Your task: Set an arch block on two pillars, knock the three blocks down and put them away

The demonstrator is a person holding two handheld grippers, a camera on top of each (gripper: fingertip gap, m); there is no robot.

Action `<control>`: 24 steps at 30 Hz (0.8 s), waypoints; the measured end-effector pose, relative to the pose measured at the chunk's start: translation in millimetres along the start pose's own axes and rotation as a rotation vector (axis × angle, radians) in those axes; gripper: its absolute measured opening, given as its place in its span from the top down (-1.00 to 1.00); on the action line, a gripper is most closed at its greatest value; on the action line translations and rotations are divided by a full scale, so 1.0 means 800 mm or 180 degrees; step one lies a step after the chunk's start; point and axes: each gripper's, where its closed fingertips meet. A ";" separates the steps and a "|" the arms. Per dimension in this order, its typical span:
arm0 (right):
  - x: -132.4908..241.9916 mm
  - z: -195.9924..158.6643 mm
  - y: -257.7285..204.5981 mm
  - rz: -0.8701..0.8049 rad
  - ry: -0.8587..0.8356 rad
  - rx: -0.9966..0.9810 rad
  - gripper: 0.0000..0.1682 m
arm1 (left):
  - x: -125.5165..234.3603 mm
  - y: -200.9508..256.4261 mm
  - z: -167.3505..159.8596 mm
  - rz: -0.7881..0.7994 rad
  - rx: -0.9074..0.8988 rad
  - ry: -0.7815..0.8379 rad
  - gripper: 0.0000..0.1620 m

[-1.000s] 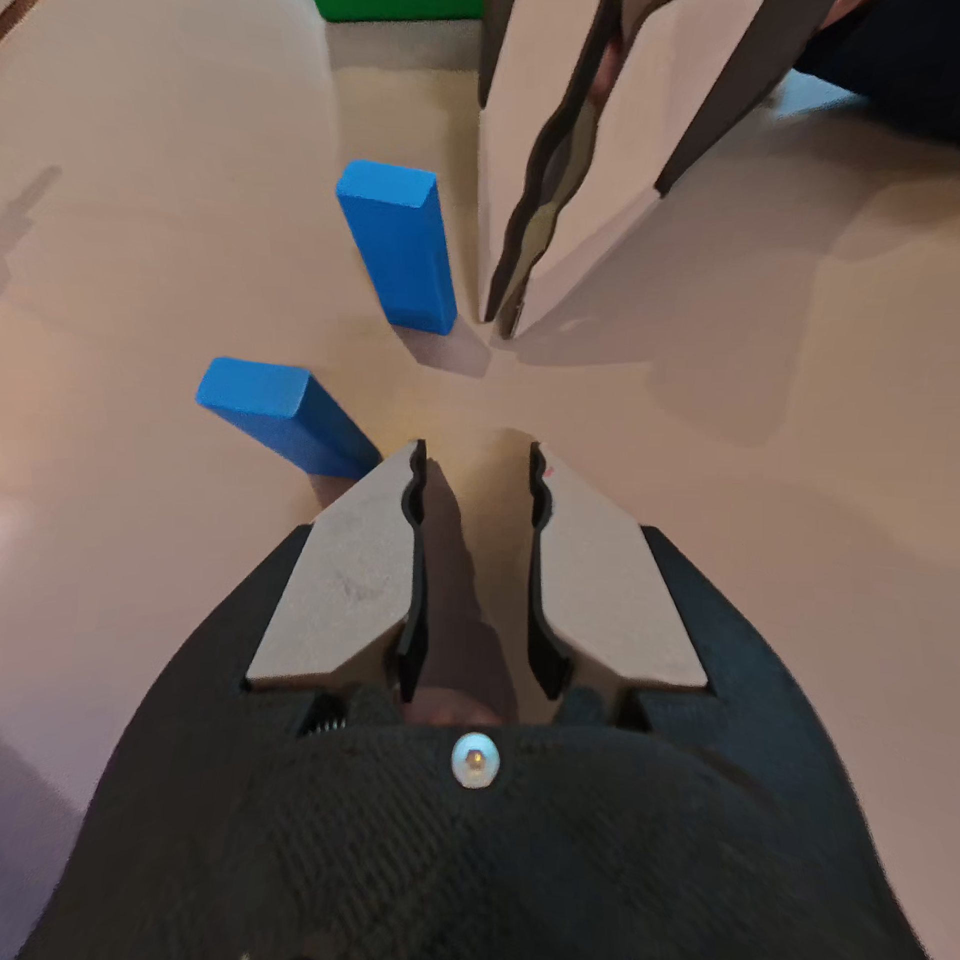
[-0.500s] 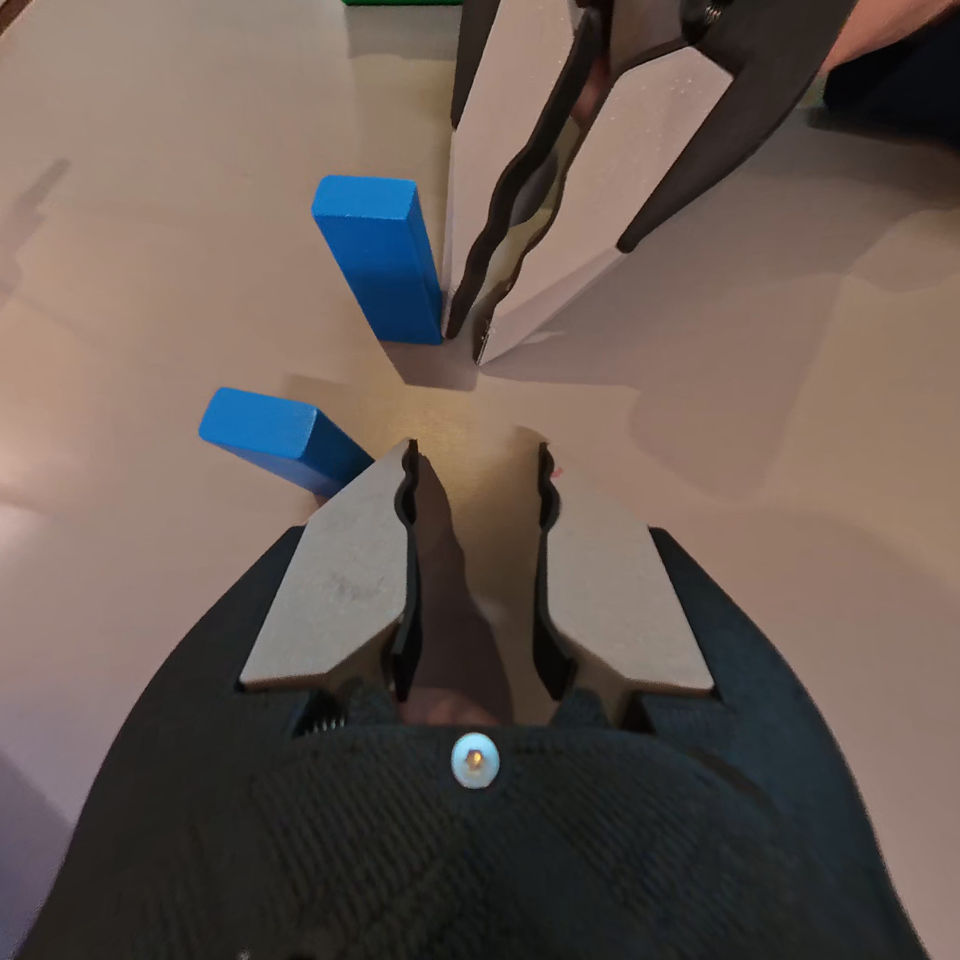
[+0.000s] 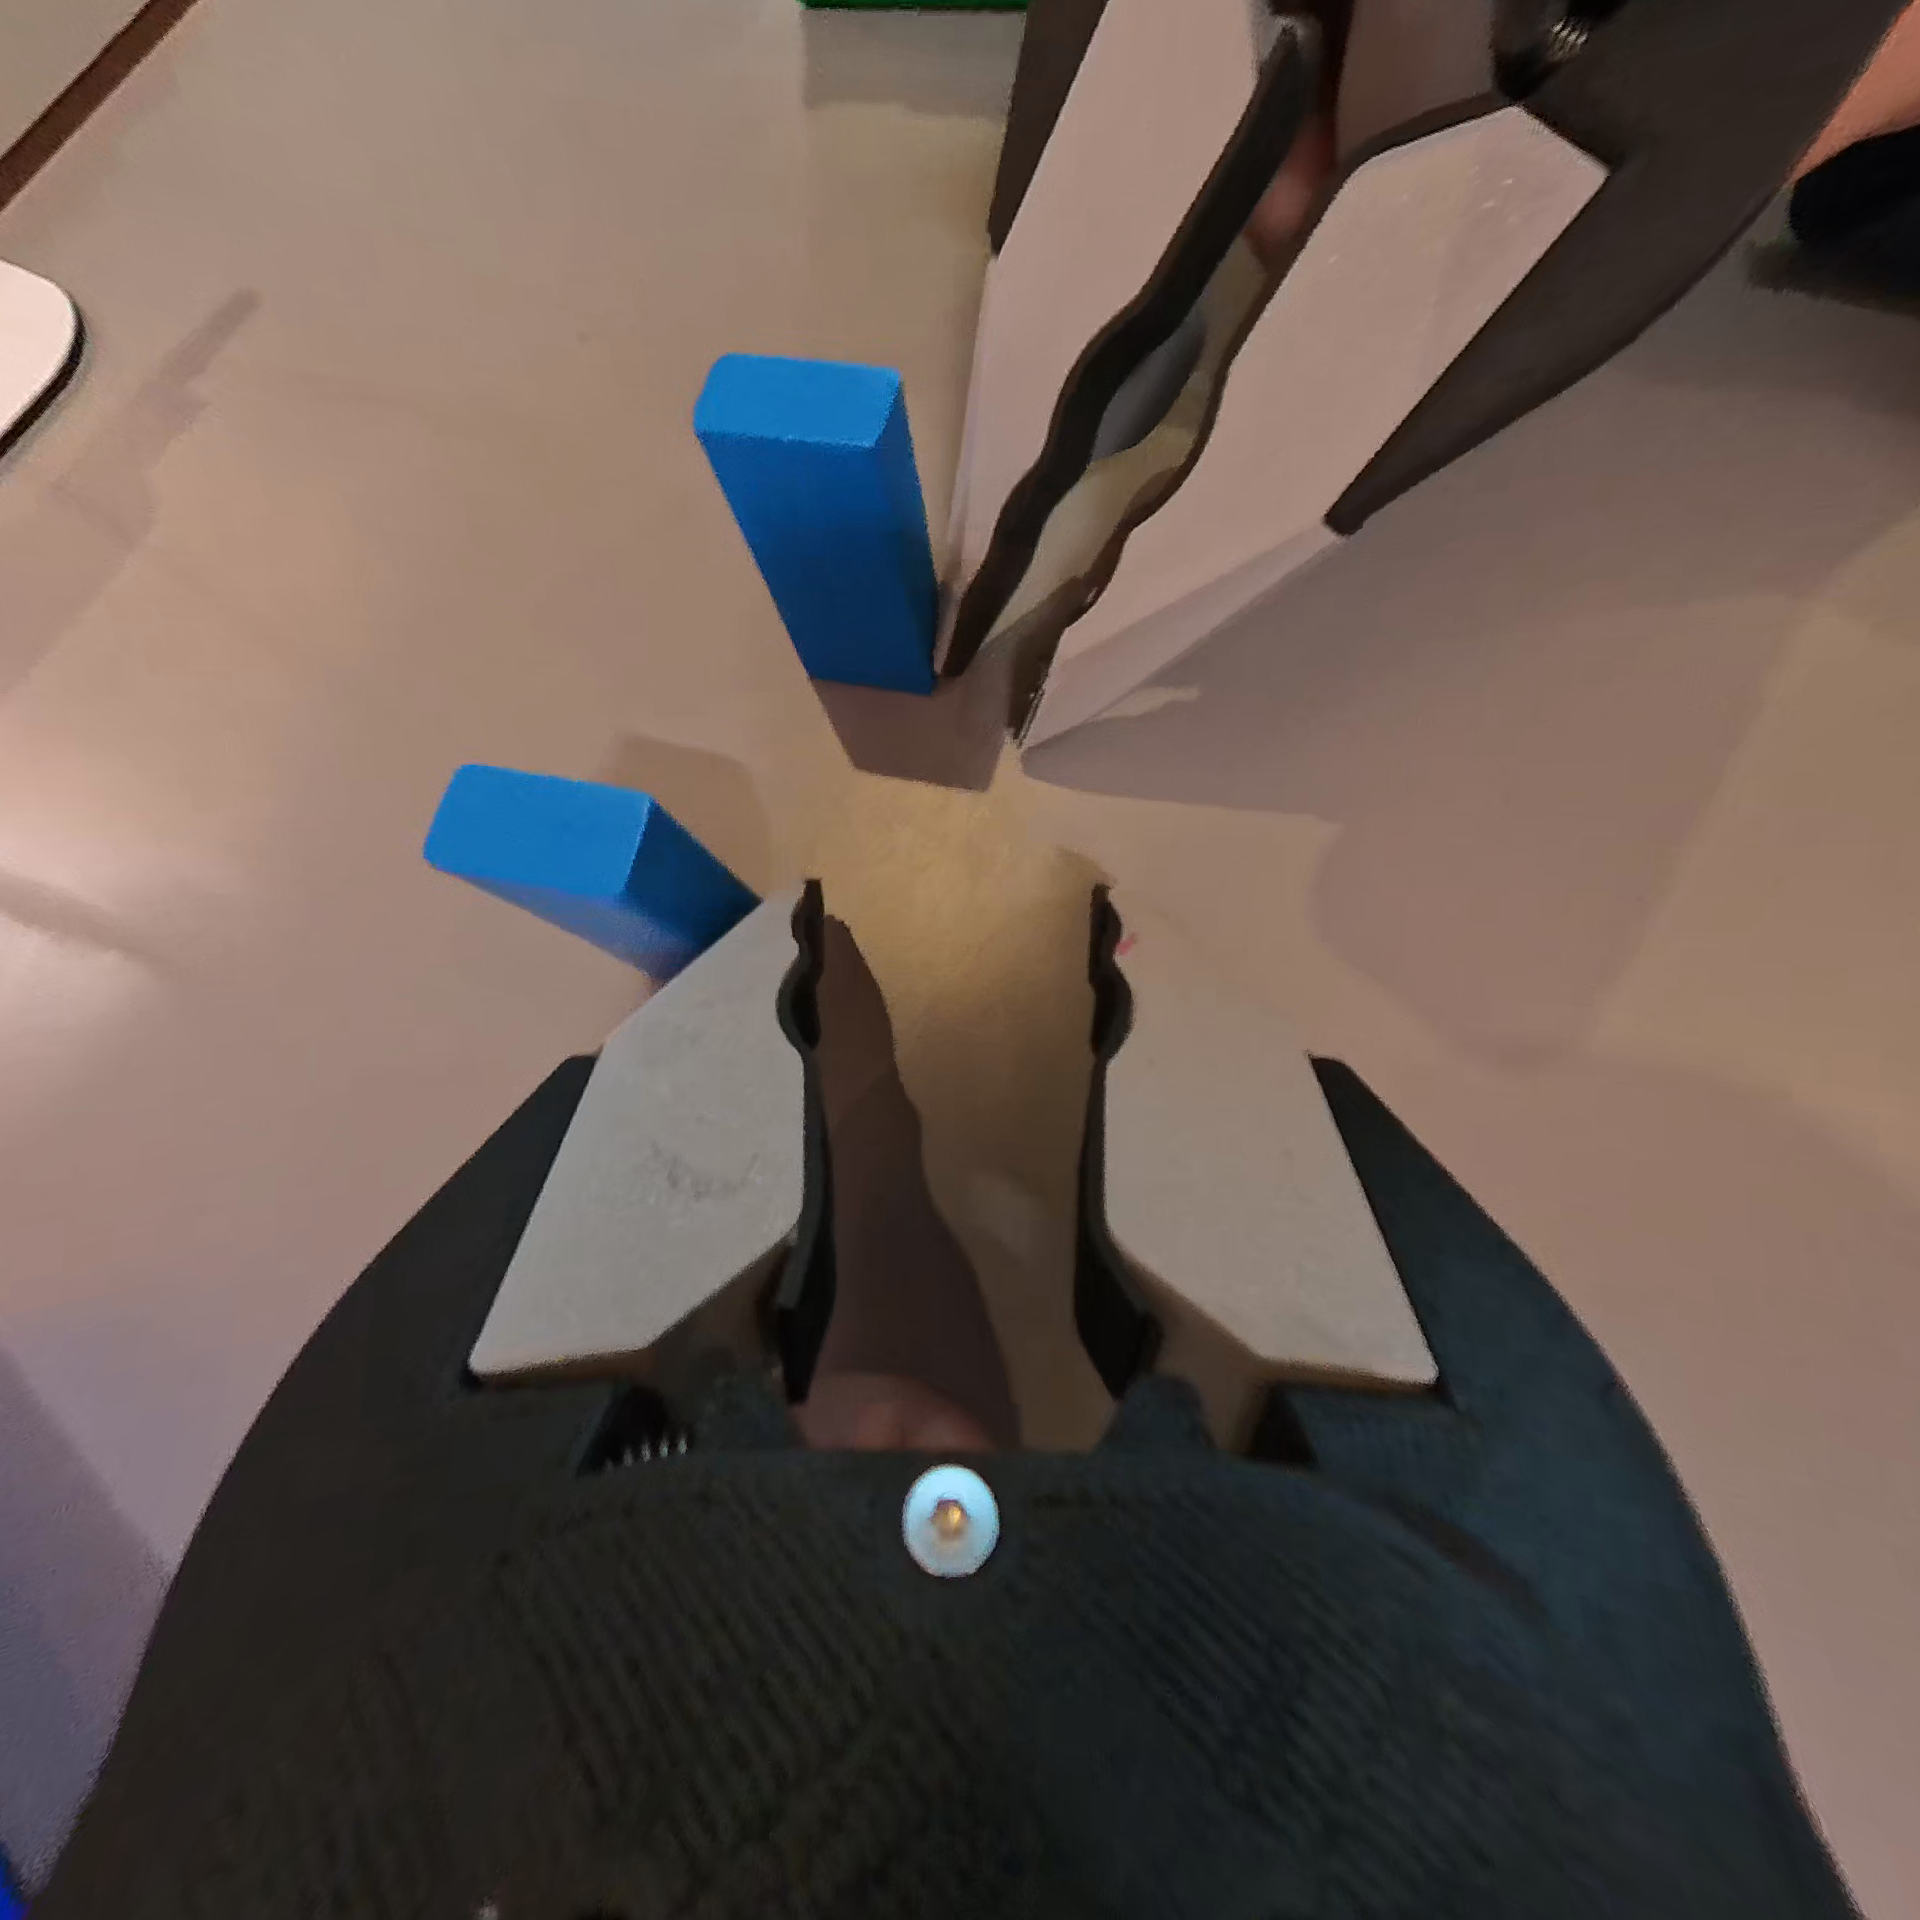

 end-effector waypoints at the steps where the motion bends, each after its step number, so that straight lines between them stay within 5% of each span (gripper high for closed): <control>1: 0.000 0.000 0.000 0.0003 -0.0001 0.0005 0.81 | 0.002 -0.001 -0.002 0.0011 0.0009 -0.0001 0.39; 10: 0.004 0.002 -0.002 0.0039 0.0031 -0.0007 0.78 | 0.023 0.001 -0.009 0.0076 -0.0022 0.0095 0.38; 14: 0.004 0.001 -0.005 0.0044 0.0008 0.0032 0.78 | 0.044 -0.018 0.006 0.0565 -0.0066 0.0351 0.36; 18: 0.004 0.001 -0.005 0.0049 0.0015 0.0031 0.78 | 0.055 -0.056 0.007 0.0985 0.0468 0.0368 0.06; 24: 0.008 0.003 -0.004 0.0038 0.0048 0.0019 0.79 | 0.040 -0.082 0.014 0.1182 0.1315 0.0523 -0.06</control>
Point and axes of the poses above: each gripper's, where its closed fingertips meet, x back along the fingers, z out of its top, y = z × x across the jaws, and after that the axes turned 1 degree about -z, right-handed
